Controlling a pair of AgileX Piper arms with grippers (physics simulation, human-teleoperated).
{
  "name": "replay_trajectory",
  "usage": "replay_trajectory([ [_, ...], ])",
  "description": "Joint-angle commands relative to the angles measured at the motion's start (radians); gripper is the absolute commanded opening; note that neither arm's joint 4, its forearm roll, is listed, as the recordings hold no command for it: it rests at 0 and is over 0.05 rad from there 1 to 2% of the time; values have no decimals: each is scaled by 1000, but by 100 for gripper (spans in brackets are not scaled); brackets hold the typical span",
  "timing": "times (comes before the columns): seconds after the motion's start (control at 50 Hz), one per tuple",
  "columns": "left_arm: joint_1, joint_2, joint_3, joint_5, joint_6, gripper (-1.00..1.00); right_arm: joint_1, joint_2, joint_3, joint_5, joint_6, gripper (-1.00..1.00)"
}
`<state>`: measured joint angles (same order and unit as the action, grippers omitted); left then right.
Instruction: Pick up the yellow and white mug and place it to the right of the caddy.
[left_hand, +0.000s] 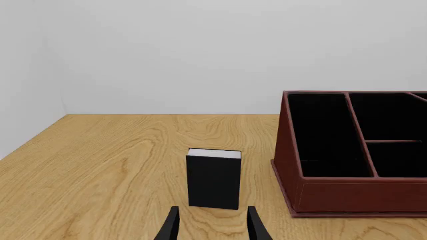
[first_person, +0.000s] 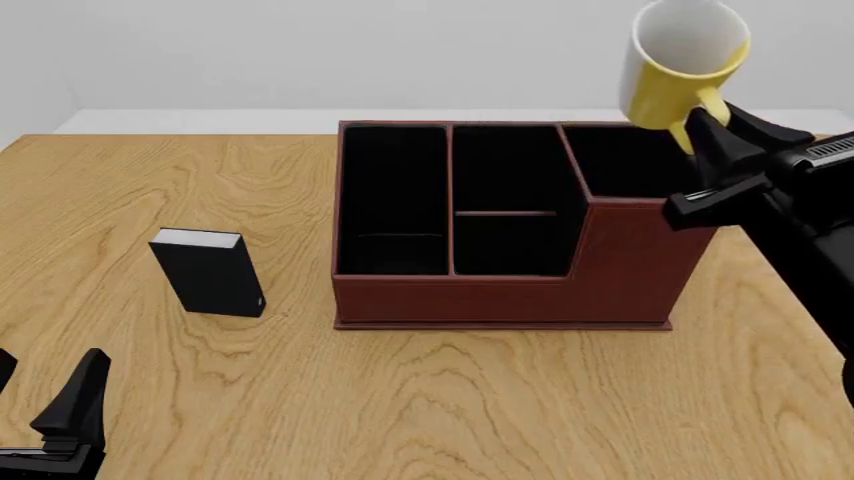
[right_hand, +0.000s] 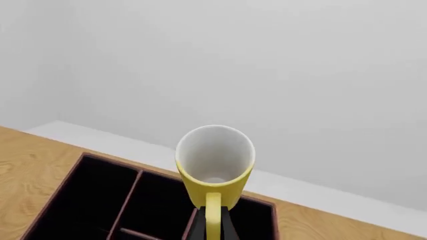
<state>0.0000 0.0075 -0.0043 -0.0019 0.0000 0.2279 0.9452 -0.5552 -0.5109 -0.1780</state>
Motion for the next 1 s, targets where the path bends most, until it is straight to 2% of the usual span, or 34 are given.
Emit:
replay_trajectory([
  [0.02,0,0,0,0,0,100,-32,7,3,-10,8,-100],
  [0.44,0,0,0,0,0,100,-109,41,30,-54,0,-100],
  [1.0,0,0,0,0,0,100,-205,16,41,-43,6,-100],
])
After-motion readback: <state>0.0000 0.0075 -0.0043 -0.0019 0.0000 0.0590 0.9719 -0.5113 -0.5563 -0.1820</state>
